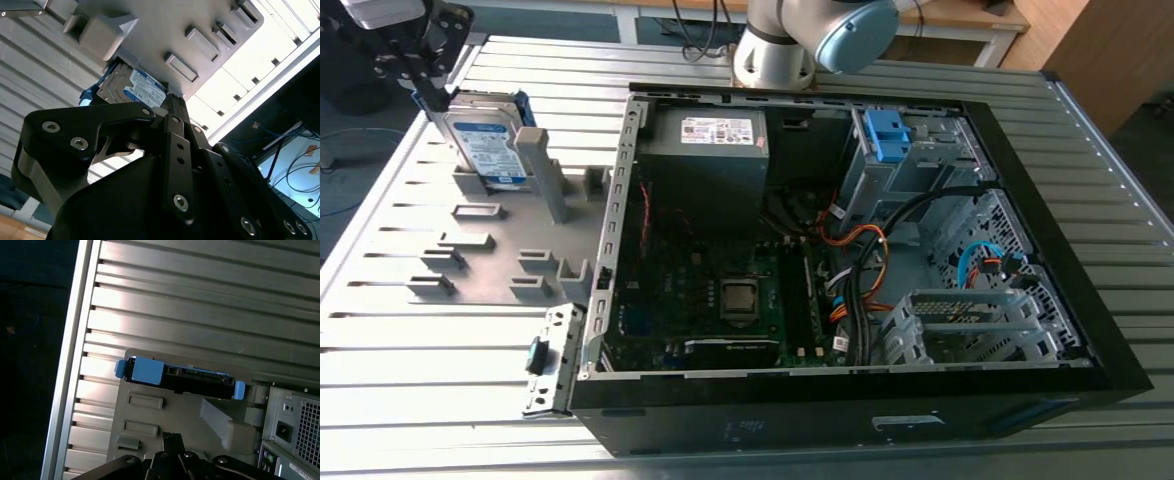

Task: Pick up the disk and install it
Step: 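Pick up the disk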

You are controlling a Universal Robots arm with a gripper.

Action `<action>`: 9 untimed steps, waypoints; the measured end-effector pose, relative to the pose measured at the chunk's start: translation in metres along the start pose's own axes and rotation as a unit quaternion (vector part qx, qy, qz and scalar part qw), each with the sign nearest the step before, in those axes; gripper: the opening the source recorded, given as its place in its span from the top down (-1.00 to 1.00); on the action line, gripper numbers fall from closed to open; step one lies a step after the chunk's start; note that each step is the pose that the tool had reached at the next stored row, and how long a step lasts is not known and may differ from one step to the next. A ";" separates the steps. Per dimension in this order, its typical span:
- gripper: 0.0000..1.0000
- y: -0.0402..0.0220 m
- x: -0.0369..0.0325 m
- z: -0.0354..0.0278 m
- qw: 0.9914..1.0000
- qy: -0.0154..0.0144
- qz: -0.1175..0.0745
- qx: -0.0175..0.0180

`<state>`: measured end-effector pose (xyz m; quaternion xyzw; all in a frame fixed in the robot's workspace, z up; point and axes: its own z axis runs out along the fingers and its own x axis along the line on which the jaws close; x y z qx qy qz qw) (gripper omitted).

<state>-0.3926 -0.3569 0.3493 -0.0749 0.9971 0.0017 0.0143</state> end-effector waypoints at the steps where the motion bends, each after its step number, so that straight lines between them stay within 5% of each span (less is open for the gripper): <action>1: 0.79 0.0000 0.0000 0.0000 1.000 0.000 -0.004 0.000; 9: 0.79 0.0000 0.0000 0.0000 0.999 0.000 -0.034 -0.001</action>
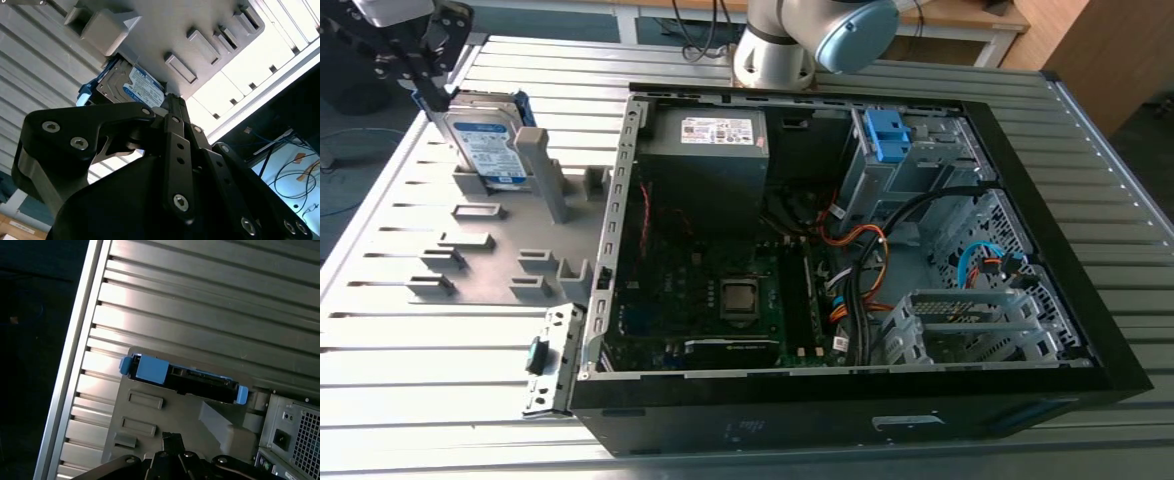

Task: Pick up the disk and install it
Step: 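Pick up the disk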

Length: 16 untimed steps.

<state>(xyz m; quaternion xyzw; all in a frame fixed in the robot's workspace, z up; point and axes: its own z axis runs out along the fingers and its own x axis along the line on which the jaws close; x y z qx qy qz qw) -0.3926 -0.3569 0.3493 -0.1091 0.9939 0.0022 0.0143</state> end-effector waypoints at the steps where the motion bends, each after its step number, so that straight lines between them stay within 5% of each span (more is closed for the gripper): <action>1: 0.79 0.0000 0.0000 0.0000 1.000 0.000 -0.004 0.000; 14: 0.79 0.0000 0.0000 0.0000 0.999 0.000 -0.047 -0.001; 15: 0.79 0.0000 0.0000 0.0000 0.998 0.000 -0.067 -0.002; 16: 0.79 0.0000 0.0000 0.0000 0.998 0.000 -0.070 -0.002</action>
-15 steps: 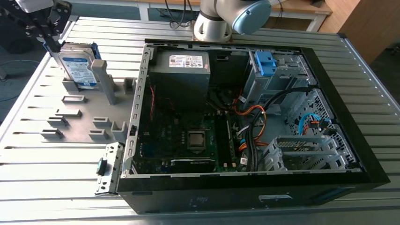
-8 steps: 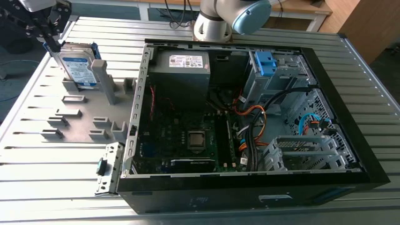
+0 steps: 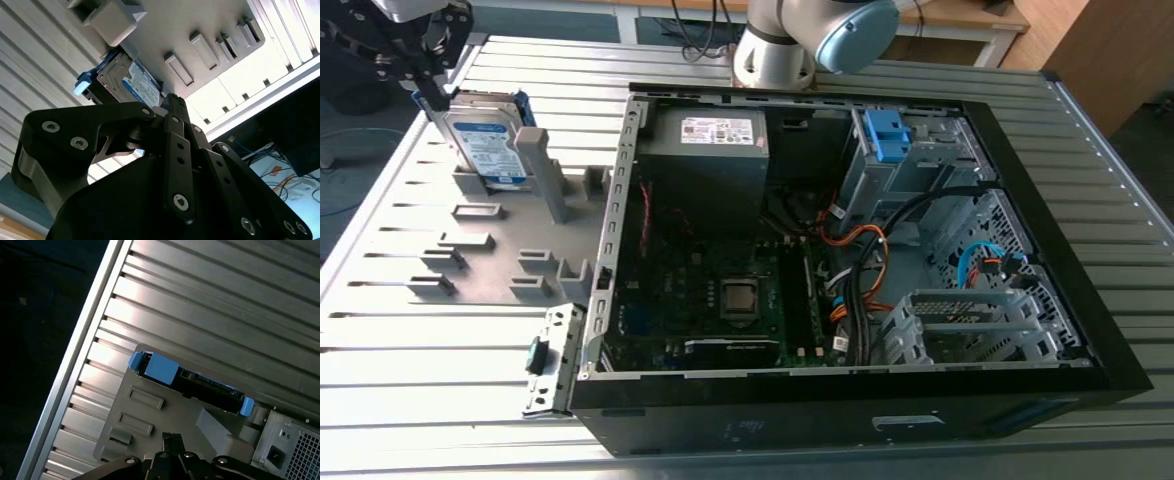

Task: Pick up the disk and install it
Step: 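Pick up the disk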

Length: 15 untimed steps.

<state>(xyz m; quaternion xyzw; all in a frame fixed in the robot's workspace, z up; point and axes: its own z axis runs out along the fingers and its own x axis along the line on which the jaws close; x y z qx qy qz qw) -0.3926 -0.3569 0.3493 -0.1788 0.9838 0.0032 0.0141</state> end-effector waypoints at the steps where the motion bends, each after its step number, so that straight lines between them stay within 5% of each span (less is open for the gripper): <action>1: 0.79 0.0000 0.0000 0.0000 1.000 0.000 -0.003 0.000; 15: 0.79 0.0000 0.0000 0.0000 0.999 0.000 -0.047 -0.001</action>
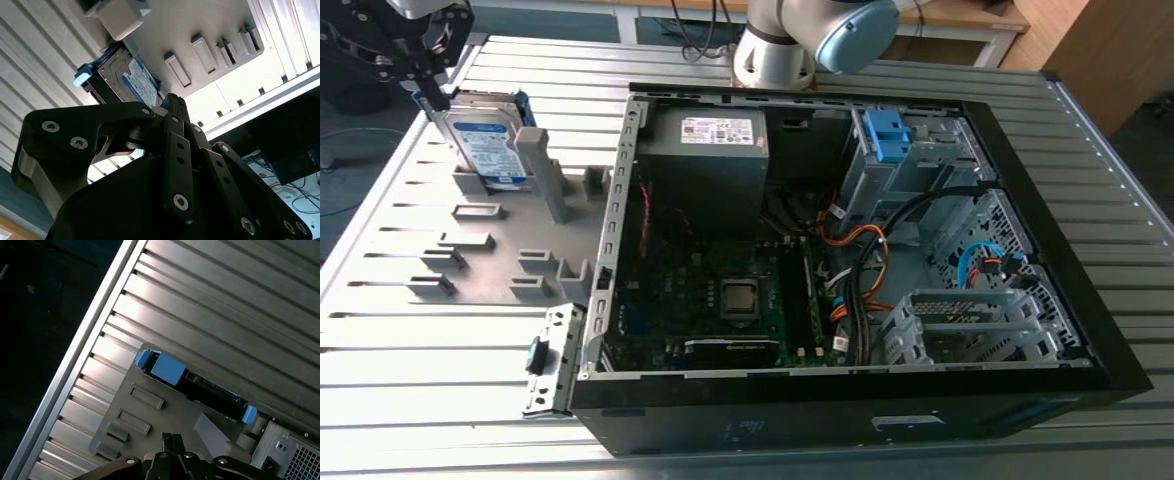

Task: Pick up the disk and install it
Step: 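Pick up the disk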

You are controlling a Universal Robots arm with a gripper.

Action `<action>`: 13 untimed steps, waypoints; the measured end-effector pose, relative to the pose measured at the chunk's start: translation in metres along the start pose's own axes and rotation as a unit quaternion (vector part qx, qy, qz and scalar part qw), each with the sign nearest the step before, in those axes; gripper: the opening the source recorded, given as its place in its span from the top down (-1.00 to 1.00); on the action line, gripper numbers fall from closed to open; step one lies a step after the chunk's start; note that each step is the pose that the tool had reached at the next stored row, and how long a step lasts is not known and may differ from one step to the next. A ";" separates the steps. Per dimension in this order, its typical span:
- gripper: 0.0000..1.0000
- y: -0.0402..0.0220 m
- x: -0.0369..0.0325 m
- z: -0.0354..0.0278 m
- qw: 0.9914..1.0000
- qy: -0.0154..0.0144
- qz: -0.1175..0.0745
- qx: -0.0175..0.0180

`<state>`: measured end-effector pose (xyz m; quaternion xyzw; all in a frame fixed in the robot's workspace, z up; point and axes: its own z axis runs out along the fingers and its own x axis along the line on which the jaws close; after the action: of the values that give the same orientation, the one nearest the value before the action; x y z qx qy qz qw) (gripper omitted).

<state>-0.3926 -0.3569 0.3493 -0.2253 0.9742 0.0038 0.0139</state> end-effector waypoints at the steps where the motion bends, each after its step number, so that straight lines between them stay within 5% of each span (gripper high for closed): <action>1: 0.79 0.0000 0.0000 0.0000 1.000 0.000 -0.003 0.000; 13: 0.79 0.0000 0.0000 0.0000 0.999 0.000 -0.039 -0.001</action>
<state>-0.3926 -0.3569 0.3494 -0.2630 0.9647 0.0044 0.0137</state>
